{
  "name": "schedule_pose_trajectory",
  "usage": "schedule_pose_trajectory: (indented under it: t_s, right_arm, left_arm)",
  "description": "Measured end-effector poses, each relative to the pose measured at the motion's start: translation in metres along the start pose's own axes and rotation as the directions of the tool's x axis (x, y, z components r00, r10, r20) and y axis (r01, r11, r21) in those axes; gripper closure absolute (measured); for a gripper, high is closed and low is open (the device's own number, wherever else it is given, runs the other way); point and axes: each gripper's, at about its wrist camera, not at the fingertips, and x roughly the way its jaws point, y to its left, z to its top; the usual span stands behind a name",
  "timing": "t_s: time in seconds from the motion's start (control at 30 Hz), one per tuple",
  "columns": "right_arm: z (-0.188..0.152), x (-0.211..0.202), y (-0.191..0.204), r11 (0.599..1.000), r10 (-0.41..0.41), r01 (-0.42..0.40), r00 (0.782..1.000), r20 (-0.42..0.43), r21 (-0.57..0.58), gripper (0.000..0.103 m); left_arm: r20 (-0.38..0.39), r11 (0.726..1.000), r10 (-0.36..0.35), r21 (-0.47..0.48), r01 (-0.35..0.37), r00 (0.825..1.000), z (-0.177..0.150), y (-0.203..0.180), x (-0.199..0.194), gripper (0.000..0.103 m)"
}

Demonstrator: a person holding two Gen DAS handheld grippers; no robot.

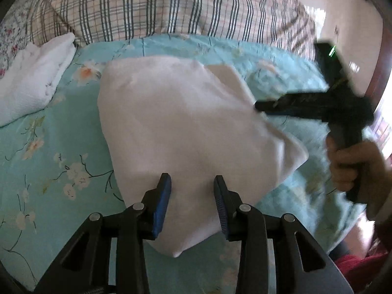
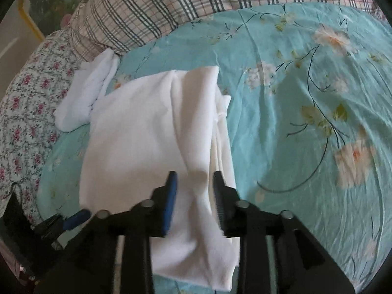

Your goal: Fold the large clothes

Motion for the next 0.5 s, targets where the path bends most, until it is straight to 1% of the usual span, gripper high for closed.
schedule_pose_trajectory:
  t_s: [0.07,0.1,0.13,0.17,0.2,0.23,0.27,0.3,0.33,0.4,0.43,0.47,0.5]
  right_arm:
    - [0.003,0.005,-0.003,1.0,0.01,-0.01,1.0,-0.01,0.013,0.07]
    - [0.004,0.008,-0.004,1.0,0.016,-0.016,1.0,-0.015,0.014,0.07]
    - [0.006,0.011,-0.005,1.0,0.023,-0.023,1.0,-0.022,0.013,0.07]
    - [0.007,0.015,-0.005,1.0,0.029,-0.029,0.999,-0.028,0.013,0.07]
    - [0.01,0.019,-0.005,0.999,0.034,-0.034,0.999,-0.034,0.012,0.07]
    - [0.011,0.023,-0.005,0.999,0.042,-0.041,0.998,-0.042,0.01,0.07]
    - [0.012,0.026,-0.004,0.999,0.05,-0.05,0.998,-0.047,0.004,0.075]
    - [0.012,0.026,-0.003,0.999,0.049,-0.049,0.998,-0.042,-0.002,0.098]
    - [0.012,0.021,-0.001,0.999,0.043,-0.043,0.999,-0.024,-0.005,0.097]
    - [0.012,0.004,-0.001,0.999,0.044,-0.044,0.998,0.04,-0.01,0.097]
    - [0.011,-0.003,-0.002,0.999,0.031,-0.03,0.998,0.059,-0.015,0.097]
    - [0.011,-0.005,-0.004,1.0,0.021,-0.02,0.998,0.061,-0.012,0.097]
    - [0.009,0.0,-0.009,1.0,0.01,-0.01,0.999,0.04,-0.005,0.097]
  left_arm:
    - [0.039,0.995,-0.042,-0.089,0.046,0.998,0.005,0.014,-0.017,0.064]
    - [0.056,0.99,-0.045,-0.13,0.052,0.997,0.006,0.021,-0.022,0.063]
    - [0.071,0.983,-0.034,-0.179,0.046,0.997,0.008,0.03,-0.026,0.061]
    - [0.076,0.975,-0.007,-0.22,0.023,0.997,0.009,0.039,-0.028,0.061]
    - [0.078,0.969,0.009,-0.246,0.011,0.997,0.01,0.045,-0.029,0.06]
    - [0.071,0.962,0.007,-0.272,0.012,0.997,0.011,0.052,-0.026,0.06]
    - [0.044,0.958,0.002,-0.286,0.011,0.999,0.012,0.056,-0.019,0.06]
    - [0.027,0.957,0.01,-0.289,-0.002,1.0,0.011,0.056,-0.016,0.061]
    - [0.014,0.959,0.022,-0.284,-0.017,1.0,0.012,0.056,-0.013,0.061]
    - [-0.012,0.963,0.029,-0.267,-0.031,1.0,0.014,0.053,-0.005,0.06]
    - [-0.035,0.964,0.022,-0.264,-0.031,0.999,0.013,0.052,0.002,0.057]
    - [-0.038,0.964,0.019,-0.263,-0.029,0.999,0.012,0.05,0.007,0.054]
    - [-0.037,0.965,0.023,-0.26,-0.032,0.999,0.011,0.048,0.011,0.049]
